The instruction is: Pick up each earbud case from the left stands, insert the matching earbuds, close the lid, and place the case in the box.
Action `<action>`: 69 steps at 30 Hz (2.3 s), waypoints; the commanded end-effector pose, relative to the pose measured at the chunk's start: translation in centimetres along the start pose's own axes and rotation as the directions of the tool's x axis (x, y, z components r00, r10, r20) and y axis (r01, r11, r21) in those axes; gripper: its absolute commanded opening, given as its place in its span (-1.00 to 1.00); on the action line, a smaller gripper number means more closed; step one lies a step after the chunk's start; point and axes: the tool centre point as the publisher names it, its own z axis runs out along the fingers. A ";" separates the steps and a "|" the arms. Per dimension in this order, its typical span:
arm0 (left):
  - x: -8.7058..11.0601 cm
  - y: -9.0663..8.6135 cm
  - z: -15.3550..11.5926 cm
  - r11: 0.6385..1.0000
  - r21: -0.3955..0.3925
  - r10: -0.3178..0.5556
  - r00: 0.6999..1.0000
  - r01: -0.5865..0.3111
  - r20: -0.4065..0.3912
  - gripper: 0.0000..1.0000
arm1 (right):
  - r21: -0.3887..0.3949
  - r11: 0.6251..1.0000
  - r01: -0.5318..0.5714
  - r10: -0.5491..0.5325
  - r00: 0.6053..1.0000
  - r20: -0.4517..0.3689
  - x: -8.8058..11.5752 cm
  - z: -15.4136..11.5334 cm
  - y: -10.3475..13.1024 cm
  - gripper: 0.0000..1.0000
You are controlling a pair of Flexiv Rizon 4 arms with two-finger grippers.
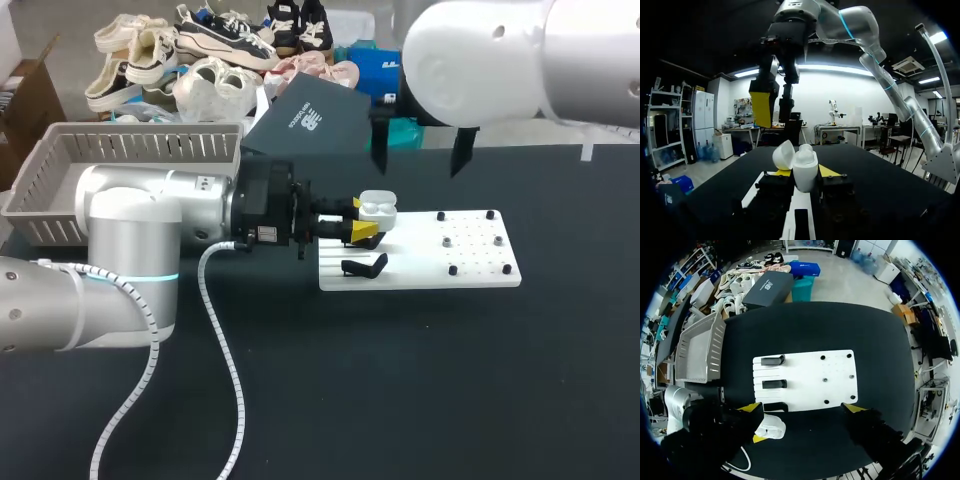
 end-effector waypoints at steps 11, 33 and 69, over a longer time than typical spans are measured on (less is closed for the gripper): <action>0.0 0.0 0.0 1.000 0.000 0.000 1.000 0.000 -0.001 -1.00 | 0.031 0.999 -0.018 0.020 0.998 -0.053 -1.1 3.9 0.4 1.00; 0.0 0.0 0.0 1.000 0.000 0.000 1.000 0.000 -0.001 -1.00 | -0.002 1.000 -0.015 0.015 0.998 -0.066 3.6 2.1 -0.4 1.00; 1.6 4.3 -24.1 0.723 -0.691 -0.293 0.916 0.024 -0.275 -1.00 | 0.016 0.999 0.040 -0.043 0.954 0.295 5.3 -2.5 -3.3 1.00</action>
